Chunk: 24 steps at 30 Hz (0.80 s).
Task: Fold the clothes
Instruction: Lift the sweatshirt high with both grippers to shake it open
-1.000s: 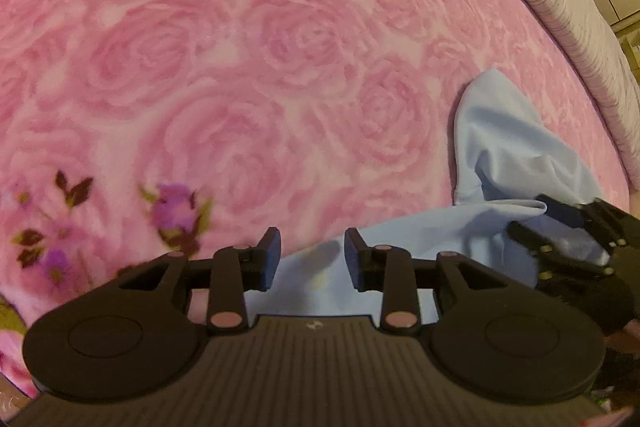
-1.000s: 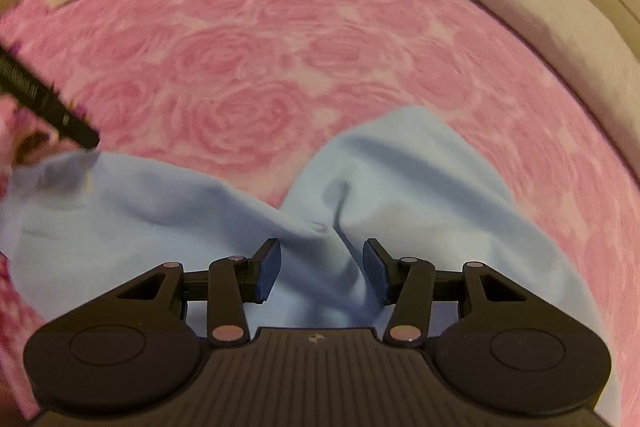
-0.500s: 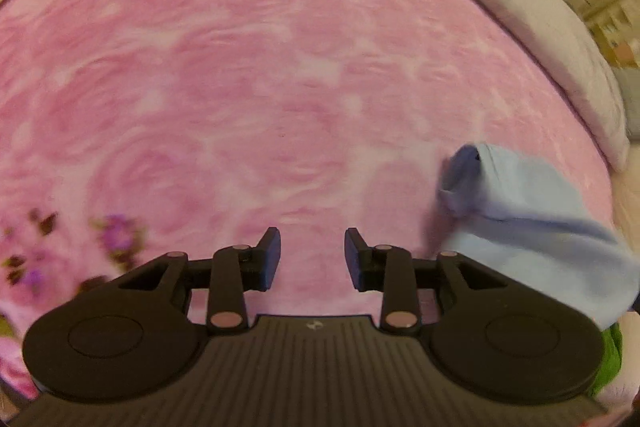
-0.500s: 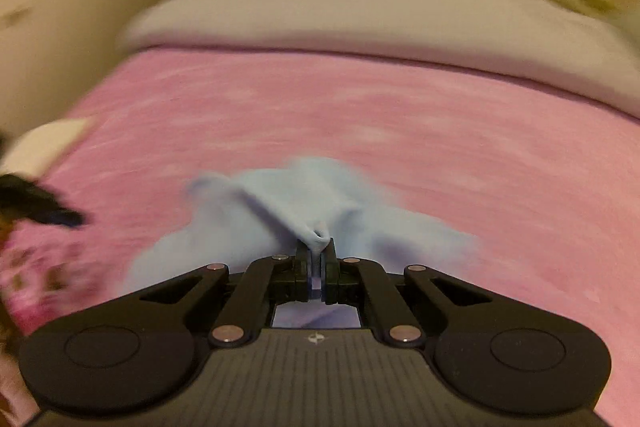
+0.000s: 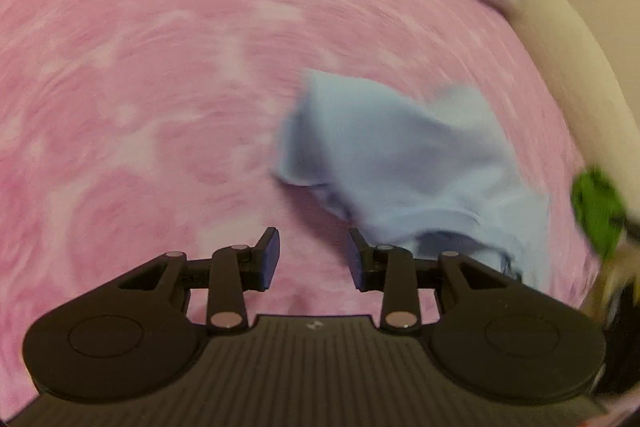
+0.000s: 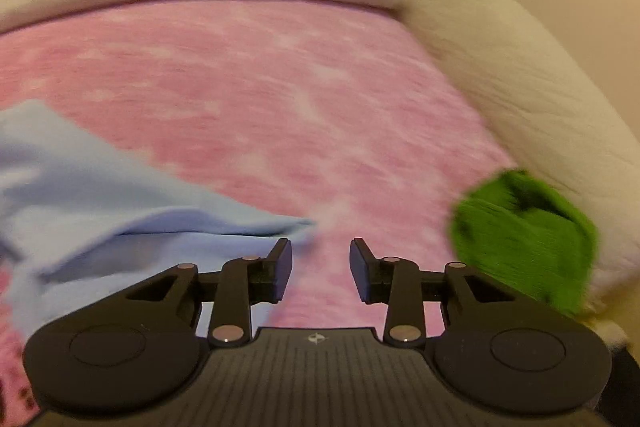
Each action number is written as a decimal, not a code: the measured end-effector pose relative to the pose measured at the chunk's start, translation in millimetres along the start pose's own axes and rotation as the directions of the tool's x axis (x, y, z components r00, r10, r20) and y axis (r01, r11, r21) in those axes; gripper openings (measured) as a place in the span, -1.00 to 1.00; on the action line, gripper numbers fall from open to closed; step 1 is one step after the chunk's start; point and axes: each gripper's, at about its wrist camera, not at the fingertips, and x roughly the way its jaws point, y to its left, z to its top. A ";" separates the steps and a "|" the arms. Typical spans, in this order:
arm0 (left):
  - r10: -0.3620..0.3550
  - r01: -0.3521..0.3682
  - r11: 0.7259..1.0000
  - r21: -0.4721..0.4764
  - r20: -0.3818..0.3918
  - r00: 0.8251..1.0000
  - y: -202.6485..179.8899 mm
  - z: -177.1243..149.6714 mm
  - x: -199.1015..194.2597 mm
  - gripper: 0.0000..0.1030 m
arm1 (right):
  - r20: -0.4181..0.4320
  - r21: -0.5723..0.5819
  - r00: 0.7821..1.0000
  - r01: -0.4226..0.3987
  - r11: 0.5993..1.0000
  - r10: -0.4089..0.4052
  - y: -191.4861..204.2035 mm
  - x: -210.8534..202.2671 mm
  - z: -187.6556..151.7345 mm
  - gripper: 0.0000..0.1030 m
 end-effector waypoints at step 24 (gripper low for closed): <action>0.000 -0.564 -0.177 0.806 0.573 0.819 -31.7 -99.3 98.2 0.04 | 0.241 -0.745 0.969 0.150 0.650 0.052 179.4 77.1 -40.5 -0.08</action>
